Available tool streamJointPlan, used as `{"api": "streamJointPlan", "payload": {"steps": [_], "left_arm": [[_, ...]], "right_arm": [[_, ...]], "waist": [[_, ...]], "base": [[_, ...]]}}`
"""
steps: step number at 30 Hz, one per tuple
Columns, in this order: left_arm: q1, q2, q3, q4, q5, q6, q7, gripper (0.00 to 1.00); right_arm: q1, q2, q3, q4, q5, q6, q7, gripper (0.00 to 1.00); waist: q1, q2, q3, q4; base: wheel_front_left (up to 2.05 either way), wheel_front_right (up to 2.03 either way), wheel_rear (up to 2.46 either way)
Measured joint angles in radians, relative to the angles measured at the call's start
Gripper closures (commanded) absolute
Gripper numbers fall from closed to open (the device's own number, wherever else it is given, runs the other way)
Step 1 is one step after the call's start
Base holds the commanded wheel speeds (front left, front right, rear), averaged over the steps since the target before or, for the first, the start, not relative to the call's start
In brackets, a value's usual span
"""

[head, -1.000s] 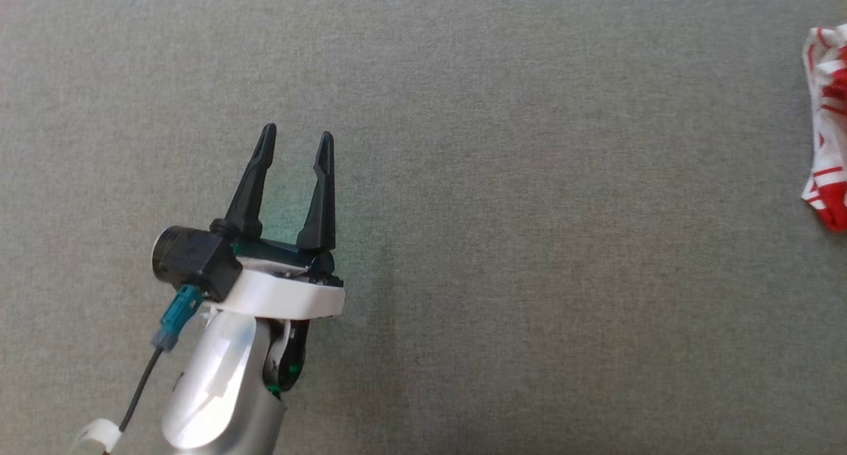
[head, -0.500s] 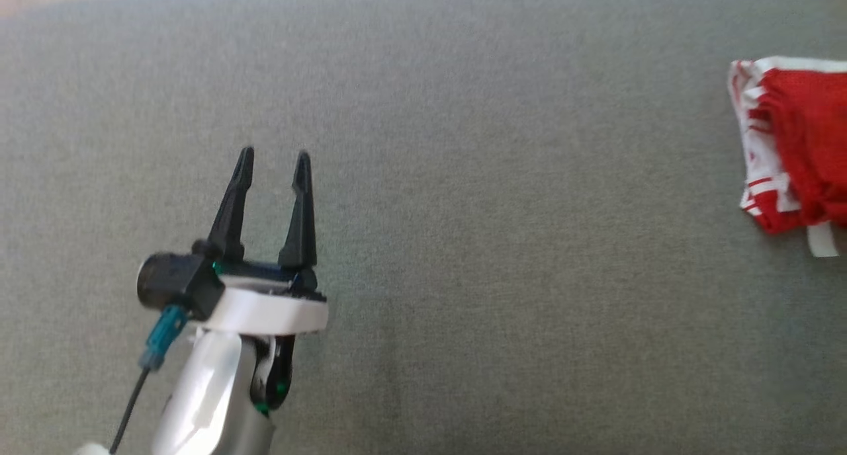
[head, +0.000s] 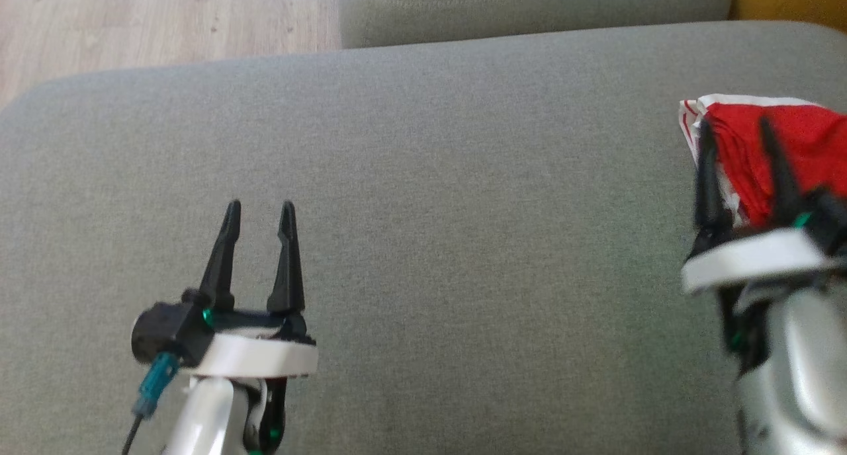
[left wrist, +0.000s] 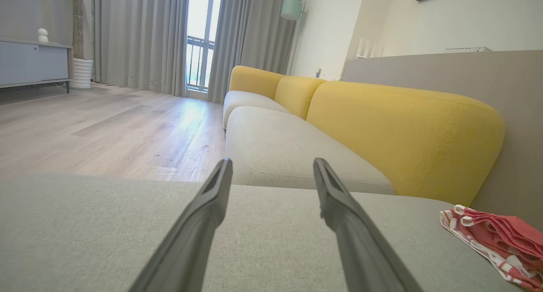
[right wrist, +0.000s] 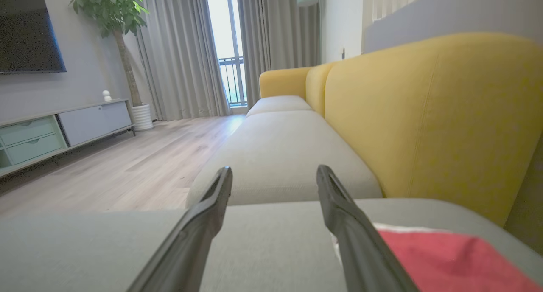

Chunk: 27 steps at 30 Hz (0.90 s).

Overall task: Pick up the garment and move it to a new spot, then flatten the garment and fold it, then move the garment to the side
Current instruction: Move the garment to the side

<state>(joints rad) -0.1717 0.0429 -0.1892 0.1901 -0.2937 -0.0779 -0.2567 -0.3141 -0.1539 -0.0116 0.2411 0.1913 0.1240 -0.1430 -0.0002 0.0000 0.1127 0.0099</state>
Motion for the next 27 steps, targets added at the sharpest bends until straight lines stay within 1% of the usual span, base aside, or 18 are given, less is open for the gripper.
{"api": "streamJointPlan", "payload": {"steps": [1,3,5,7,10,15,17,22,27], "left_arm": [[0.01,0.0,0.0,0.0,0.0,0.0,0.0,0.0],[0.033,0.001,0.0,0.0,0.0,0.007,0.0,0.0],[0.052,0.001,0.0,0.0,0.0,0.008,0.0,0.0],[0.067,0.002,0.0,0.0,0.0,0.013,0.0,0.0],[0.078,0.002,0.006,0.0,0.0,0.017,0.0,0.0],[0.079,0.002,0.014,-0.007,-0.006,0.021,0.0,0.0],[0.079,0.002,0.019,-0.013,-0.007,0.026,0.0,0.0],[0.084,0.002,0.026,-0.023,-0.031,0.028,0.0,0.0],[0.094,0.002,0.03,-0.024,-0.029,0.026,0.0,0.0]], "right_arm": [[0.033,0.031,-0.01,-0.008,-0.011,0.0,-0.008,0.0],[0.1,0.072,-0.011,-0.013,-0.026,0.0,-0.023,0.0],[0.158,0.089,-0.001,-0.012,-0.035,0.0,-0.037,0.0],[0.199,0.094,0.013,-0.01,-0.043,0.0,-0.051,0.0],[0.222,0.1,0.025,-0.003,-0.044,0.0,-0.065,0.0],[0.222,0.102,0.048,-0.002,-0.036,0.0,-0.077,0.0],[0.222,0.104,0.046,-0.001,-0.035,0.0,-0.079,0.0],[0.223,0.104,0.045,0.0,-0.035,0.0,-0.086,0.0],[0.223,0.104,0.043,0.001,-0.034,0.0,-0.087,0.0]], "waist": [[0.0,0.0,-0.006,0.0],[0.0,0.0,-0.017,0.0],[0.0,0.0,-0.027,0.0],[0.0,0.0,-0.035,-0.001],[0.0001,0.0,-0.041,-0.003],[0.0002,0.0,-0.05,0.003],[0.0002,0.0,-0.052,0.006],[0.0002,0.0,-0.055,0.005],[0.0002,0.0,-0.053,0.004]], "base": [[0.0,0.0,0.0],[0.0,0.0,0.0],[0.0,0.0,0.0],[0.0,0.0,0.0],[0.0,0.0,0.0],[0.0,0.0,0.0],[0.0,0.0,0.0],[0.0,0.0,0.0],[0.0,0.0,0.0]]}}
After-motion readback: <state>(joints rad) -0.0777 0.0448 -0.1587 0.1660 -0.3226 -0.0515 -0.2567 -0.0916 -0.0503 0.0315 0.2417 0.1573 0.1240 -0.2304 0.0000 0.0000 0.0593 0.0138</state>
